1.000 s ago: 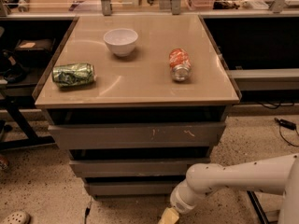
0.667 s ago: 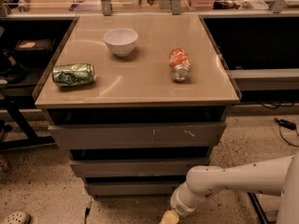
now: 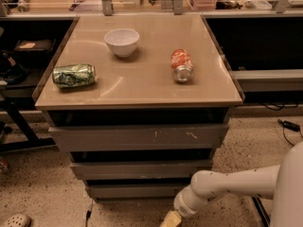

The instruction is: Open bottom drawer

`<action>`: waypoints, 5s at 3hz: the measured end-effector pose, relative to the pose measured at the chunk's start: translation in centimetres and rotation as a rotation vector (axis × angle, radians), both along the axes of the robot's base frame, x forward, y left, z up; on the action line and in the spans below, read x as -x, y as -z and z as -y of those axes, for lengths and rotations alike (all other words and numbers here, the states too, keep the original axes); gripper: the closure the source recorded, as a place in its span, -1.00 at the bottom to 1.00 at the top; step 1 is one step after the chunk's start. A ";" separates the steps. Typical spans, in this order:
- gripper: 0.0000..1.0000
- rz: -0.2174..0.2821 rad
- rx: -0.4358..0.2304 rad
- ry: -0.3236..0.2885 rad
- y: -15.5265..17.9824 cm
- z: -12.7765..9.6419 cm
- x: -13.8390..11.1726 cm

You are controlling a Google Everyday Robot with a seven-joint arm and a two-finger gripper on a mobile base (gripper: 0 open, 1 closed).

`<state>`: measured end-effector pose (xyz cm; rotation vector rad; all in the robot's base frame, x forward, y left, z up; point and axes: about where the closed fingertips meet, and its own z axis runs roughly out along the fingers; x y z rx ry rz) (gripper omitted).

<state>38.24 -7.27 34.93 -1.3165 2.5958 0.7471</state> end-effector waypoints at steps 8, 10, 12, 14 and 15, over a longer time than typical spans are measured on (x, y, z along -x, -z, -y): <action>-1.00 0.228 -0.067 0.226 11.6 3.7 -14.1; -1.00 0.202 -0.089 0.236 14.1 3.6 -15.2; -1.00 0.196 -0.092 0.237 14.5 3.6 -15.1; -1.00 0.186 -0.095 0.237 15.0 3.6 -15.1; -1.00 0.186 -0.095 0.237 15.0 3.6 -15.1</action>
Offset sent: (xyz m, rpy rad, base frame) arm 0.0435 -0.0303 -0.0944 0.0123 -0.0512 -0.1121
